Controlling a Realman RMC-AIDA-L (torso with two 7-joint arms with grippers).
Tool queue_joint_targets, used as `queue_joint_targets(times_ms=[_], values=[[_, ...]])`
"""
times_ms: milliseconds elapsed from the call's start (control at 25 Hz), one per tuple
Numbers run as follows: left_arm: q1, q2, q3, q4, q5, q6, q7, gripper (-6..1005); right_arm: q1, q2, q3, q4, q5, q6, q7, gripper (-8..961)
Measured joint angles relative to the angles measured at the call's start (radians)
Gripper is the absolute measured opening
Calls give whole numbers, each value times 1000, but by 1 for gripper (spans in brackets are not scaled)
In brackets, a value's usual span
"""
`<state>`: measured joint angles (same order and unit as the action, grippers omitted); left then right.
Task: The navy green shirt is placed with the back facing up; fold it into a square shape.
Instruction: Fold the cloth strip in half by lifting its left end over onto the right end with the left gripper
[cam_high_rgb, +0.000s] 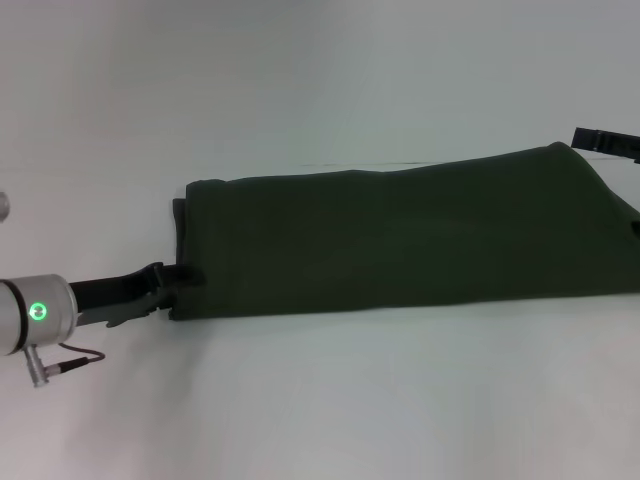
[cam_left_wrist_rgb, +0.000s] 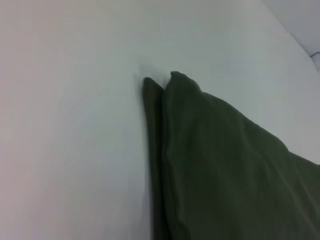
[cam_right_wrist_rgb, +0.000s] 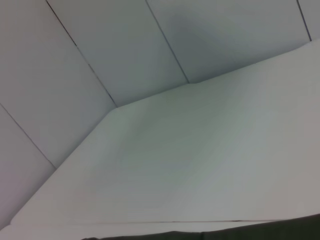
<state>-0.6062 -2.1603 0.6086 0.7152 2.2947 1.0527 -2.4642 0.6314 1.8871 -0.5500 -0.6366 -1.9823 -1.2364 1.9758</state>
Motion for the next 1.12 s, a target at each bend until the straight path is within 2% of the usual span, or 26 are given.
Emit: queue_joint_targets(times_ms=[1120], values=[[-6,5,11,1,9,28,4,646,-17,-6,-2,0,-52,31,28,777]])
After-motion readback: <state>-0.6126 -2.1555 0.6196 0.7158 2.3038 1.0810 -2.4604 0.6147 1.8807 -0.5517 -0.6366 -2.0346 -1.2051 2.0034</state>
